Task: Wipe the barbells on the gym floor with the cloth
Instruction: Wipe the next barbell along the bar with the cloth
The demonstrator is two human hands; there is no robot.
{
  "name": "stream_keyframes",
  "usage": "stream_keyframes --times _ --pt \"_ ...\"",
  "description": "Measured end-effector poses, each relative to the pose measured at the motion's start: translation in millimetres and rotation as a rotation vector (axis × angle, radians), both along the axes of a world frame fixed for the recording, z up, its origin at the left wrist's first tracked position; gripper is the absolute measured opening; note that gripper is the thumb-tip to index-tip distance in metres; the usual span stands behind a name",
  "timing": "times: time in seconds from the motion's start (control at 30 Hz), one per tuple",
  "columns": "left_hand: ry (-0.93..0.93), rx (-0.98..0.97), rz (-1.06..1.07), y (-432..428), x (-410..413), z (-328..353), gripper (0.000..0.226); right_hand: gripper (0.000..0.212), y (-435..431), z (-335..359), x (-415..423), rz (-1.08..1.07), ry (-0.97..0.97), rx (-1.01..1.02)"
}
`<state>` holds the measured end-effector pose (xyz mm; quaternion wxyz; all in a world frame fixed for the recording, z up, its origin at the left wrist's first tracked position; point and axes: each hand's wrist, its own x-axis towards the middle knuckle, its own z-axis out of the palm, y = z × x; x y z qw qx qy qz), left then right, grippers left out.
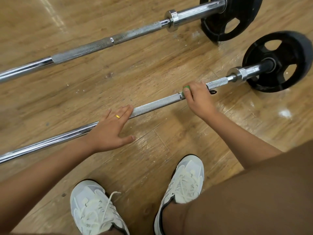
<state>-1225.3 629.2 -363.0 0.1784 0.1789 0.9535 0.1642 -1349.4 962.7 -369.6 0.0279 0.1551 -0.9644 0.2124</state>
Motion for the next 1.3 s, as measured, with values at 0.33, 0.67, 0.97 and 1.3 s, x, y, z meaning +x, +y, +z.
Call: stream_keyframes --times 0.33,0.67,0.97,1.3 --pt "-0.004 0.008 0.001 2.4 2.9 5.4 0.109 0.041 12.6 10.3 -8.4 0.103 -0.024 0.093" --pt "0.034 -0.019 -0.036 10.8 22.6 3.7 0.109 0.044 21.9 16.2 10.0 0.137 -0.081 0.074" --pt "0.079 -0.031 -0.081 14.6 42.6 -3.3 0.104 0.03 29.4 11.0 38.0 0.118 -0.049 -0.002" --pt "0.075 -0.02 -0.058 24.8 57.2 -1.0 0.105 0.03 26.7 11.8 51.3 0.139 -0.068 -0.003"
